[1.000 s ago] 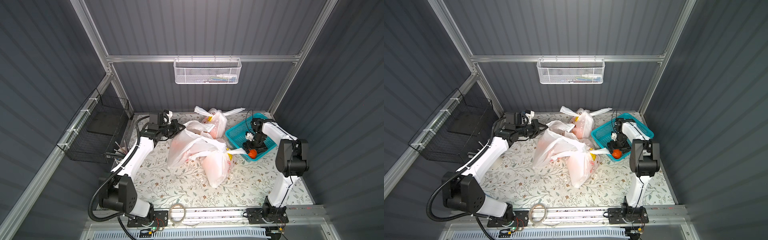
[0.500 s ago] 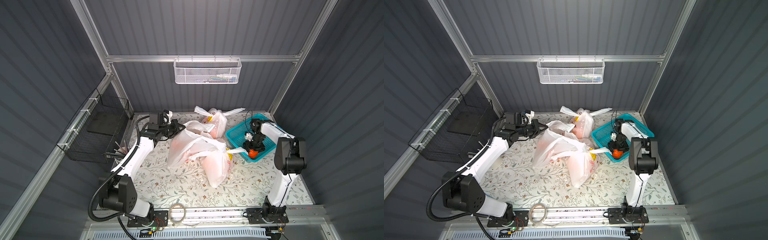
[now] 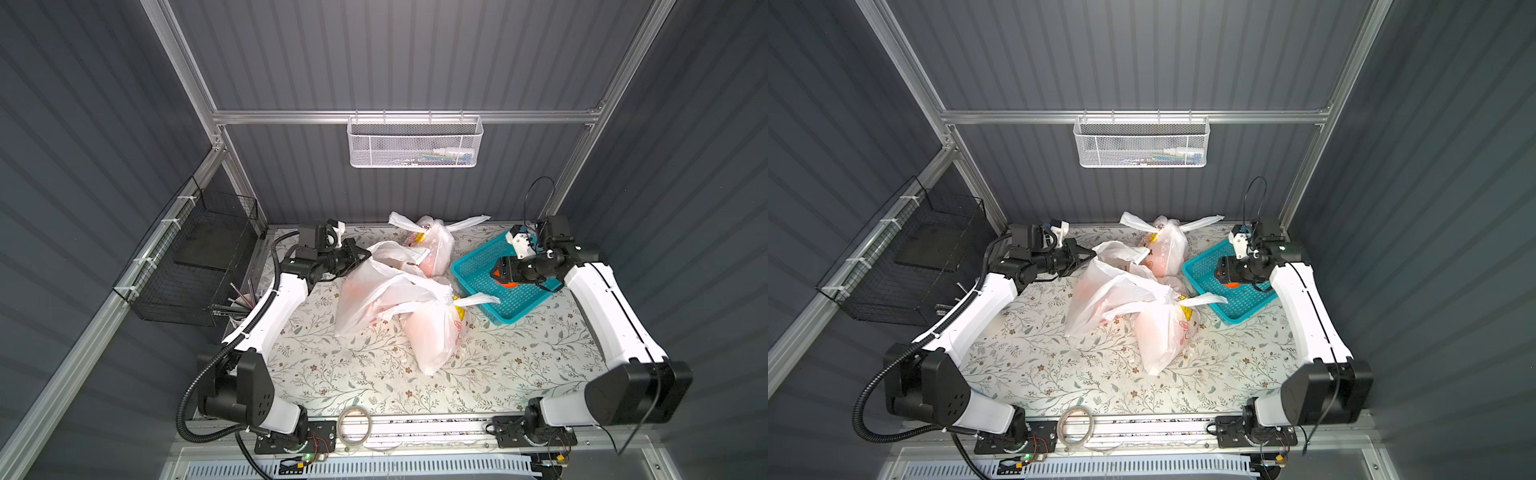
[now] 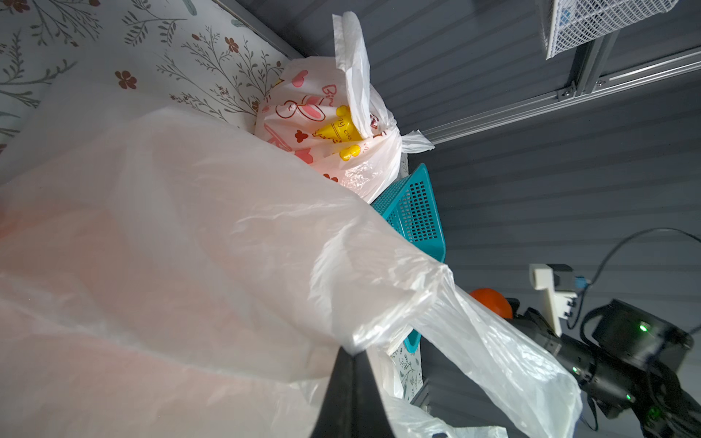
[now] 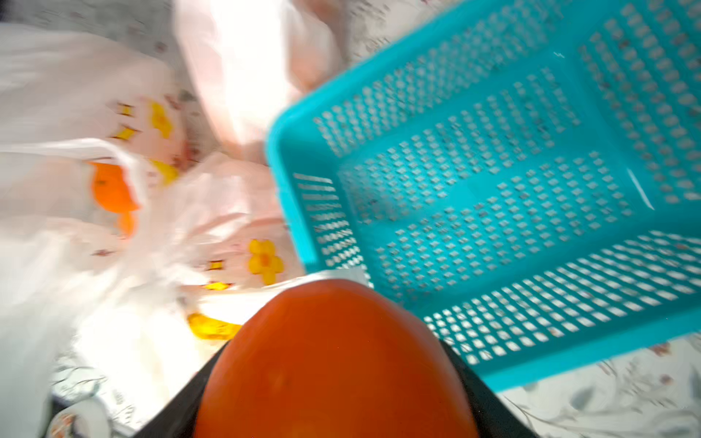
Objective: Place the oranges into plastic bags & tie knots
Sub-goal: Place the orange in the plastic bag.
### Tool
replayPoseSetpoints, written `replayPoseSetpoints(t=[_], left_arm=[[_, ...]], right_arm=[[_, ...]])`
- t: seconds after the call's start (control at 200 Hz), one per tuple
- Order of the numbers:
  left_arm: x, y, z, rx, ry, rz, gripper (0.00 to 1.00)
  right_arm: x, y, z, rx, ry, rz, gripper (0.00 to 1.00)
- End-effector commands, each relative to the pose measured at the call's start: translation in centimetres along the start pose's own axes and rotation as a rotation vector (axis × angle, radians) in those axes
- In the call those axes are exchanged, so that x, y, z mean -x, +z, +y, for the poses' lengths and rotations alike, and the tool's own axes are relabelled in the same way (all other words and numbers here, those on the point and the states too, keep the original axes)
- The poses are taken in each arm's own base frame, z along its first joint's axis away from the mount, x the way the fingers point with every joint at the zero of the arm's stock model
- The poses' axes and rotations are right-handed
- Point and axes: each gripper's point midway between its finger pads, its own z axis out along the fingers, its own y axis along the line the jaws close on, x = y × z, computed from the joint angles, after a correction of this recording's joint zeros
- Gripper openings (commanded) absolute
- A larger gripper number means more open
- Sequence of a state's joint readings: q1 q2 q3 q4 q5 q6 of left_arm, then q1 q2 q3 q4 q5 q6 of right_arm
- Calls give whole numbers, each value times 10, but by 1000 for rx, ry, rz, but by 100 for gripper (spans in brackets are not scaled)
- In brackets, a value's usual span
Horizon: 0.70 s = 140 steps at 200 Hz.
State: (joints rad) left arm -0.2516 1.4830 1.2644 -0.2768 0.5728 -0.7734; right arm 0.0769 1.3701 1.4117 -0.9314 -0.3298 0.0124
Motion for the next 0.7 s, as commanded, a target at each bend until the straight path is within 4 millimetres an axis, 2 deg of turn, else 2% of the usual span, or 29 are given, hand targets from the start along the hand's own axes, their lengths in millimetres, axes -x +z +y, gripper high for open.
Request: replayPoseSetpoints(t=[0.0, 0.105, 0.26, 0.385, 0.595, 0.695], left_arm=[[-3, -6, -5, -16, 23, 17, 0], [-6, -5, -5, -25, 26, 34, 0], [-9, -5, -7, -40, 30, 48, 0], [-11, -7, -9, -50, 38, 52, 0], [-13, -9, -12, -60, 43, 56, 0], [-13, -9, -13, -64, 43, 56, 0]], right_arm=[[5, 6, 72, 299, 0, -52, 63], [5, 23, 115, 408, -6, -49, 62], [9, 54, 161, 489, 15, -49, 62], [17, 75, 188, 517, 33, -82, 63], [33, 99, 233, 610, 82, -136, 62], [38, 117, 249, 651, 132, -135, 63]])
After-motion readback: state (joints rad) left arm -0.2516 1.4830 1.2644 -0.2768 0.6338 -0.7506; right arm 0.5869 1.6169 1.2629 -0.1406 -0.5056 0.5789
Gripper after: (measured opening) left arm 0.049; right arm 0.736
